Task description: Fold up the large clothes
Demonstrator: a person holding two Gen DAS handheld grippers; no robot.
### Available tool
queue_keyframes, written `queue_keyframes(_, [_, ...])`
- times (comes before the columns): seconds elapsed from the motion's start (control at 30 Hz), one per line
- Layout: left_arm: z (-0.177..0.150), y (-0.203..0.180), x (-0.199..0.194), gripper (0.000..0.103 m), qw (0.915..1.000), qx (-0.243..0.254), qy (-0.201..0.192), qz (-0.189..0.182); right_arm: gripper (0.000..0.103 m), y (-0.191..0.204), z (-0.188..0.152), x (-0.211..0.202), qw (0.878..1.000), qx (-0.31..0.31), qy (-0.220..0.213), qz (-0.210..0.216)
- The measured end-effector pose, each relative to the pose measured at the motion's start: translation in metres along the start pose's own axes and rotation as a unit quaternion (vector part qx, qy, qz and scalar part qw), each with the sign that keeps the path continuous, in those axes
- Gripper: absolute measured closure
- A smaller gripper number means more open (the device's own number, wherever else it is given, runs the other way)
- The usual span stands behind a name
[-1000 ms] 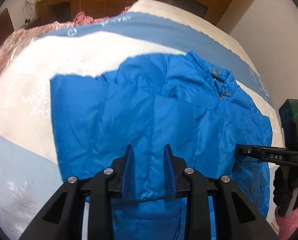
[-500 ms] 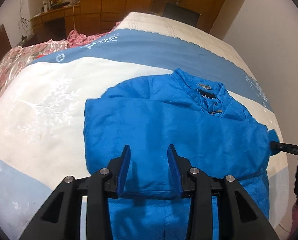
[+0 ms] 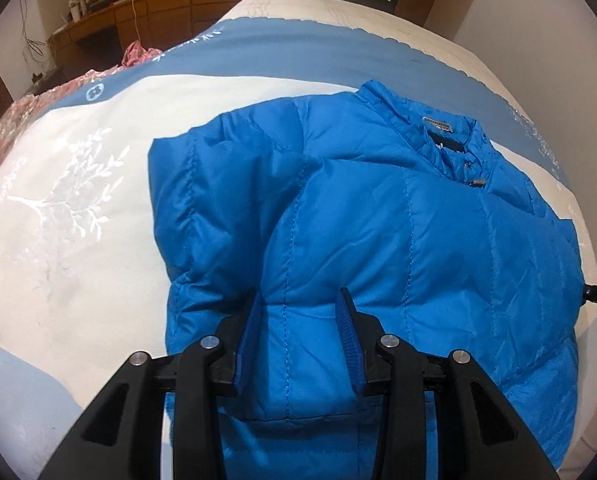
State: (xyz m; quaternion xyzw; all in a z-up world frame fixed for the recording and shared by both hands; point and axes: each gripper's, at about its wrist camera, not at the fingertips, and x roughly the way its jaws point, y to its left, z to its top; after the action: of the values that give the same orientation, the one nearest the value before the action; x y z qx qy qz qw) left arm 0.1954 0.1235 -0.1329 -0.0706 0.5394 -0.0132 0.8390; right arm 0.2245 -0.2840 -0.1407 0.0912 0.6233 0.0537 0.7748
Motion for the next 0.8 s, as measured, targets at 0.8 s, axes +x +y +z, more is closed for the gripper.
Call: queue_keyframes(0.8, [0.04,-0.03,0.038,0.059,0.9991,0.026,-0.027,0.022,0.084,0.06,0.039,0.052,0.998,-0.047,-0.024,0.029])
